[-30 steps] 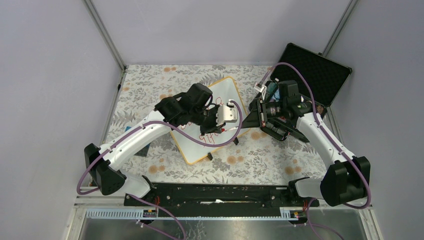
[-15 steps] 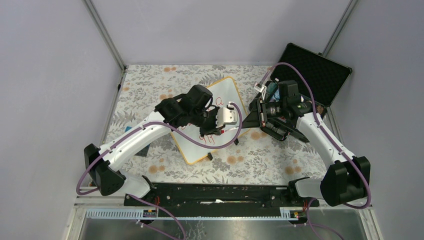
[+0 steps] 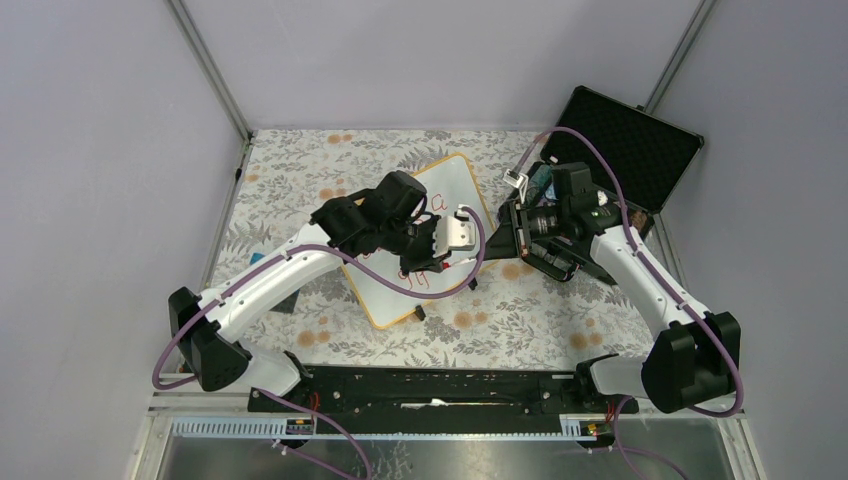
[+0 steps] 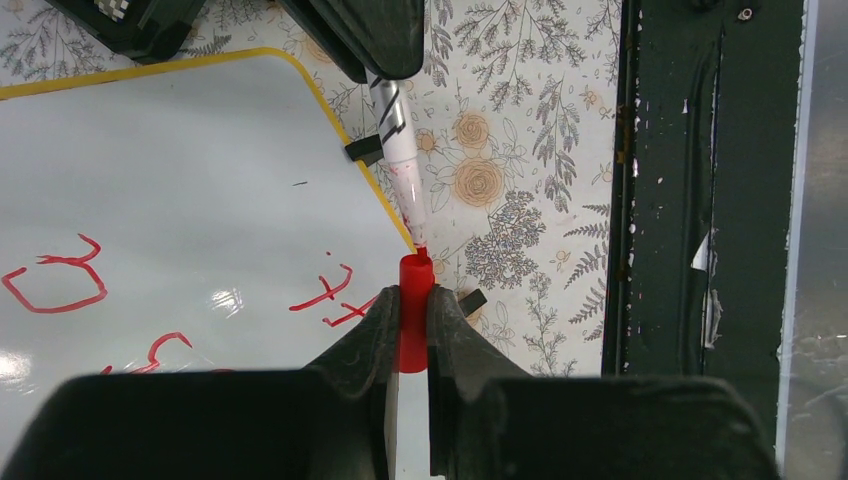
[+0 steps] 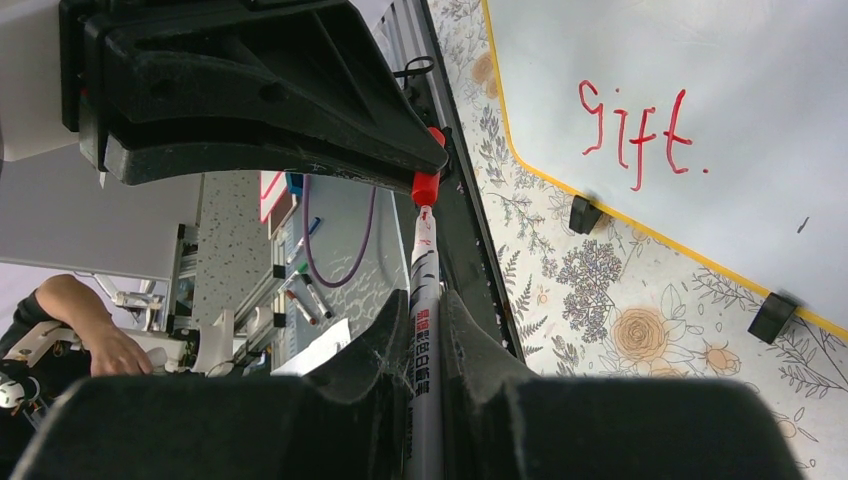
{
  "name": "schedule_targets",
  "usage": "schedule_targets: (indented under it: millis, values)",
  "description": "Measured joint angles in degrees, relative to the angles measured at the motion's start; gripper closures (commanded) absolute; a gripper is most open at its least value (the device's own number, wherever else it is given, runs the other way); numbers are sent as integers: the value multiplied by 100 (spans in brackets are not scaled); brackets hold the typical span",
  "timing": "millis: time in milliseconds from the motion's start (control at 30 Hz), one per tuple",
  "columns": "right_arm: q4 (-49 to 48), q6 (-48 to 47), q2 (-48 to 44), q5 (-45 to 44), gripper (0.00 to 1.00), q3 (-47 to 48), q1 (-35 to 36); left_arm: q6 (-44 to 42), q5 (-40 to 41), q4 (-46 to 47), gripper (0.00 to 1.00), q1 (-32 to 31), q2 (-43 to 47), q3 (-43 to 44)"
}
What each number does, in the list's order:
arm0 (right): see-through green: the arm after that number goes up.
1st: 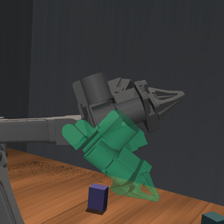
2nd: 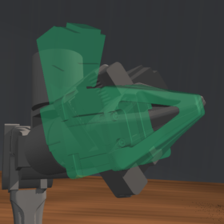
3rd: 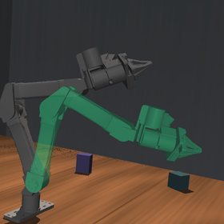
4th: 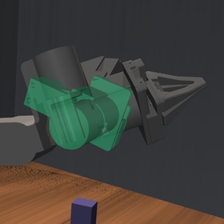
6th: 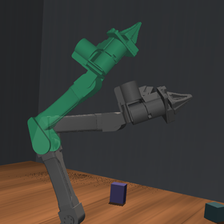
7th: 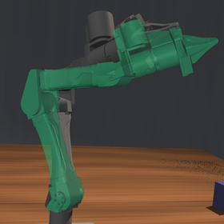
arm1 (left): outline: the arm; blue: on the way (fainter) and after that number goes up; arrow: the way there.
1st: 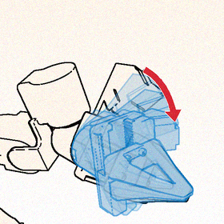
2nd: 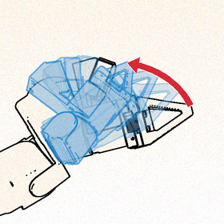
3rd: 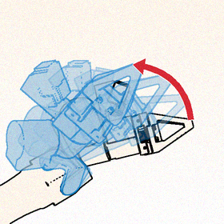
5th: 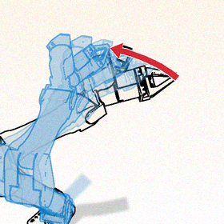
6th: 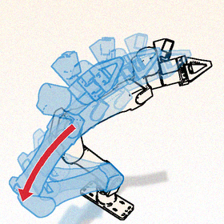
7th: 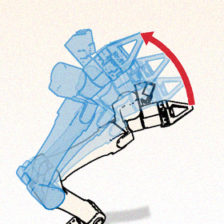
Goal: Write a sentence on the whiteboard
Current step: Insert the whiteboard marker without the cap into the pen cap.
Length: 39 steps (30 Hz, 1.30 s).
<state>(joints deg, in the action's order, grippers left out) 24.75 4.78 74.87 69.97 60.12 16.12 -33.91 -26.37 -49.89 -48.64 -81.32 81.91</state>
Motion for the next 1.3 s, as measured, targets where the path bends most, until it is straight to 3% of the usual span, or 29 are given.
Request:
schedule_targets:
  millis: [433,967,1200,1300]
  values:
    - [-2,4,17,-55,100,2,103,210,-22,4,100,-4,-20,2]
    - [-496,339,35,-372,100,0,271,1298,-345,376,100,192,-295,219]
    - [-697,323,297,-483,100,-28,378,1550,-378,72,100,293,-638,439]
    - [-960,503,402,-452,100,-131,382,1565,-323,-157,89,321,-837,625]
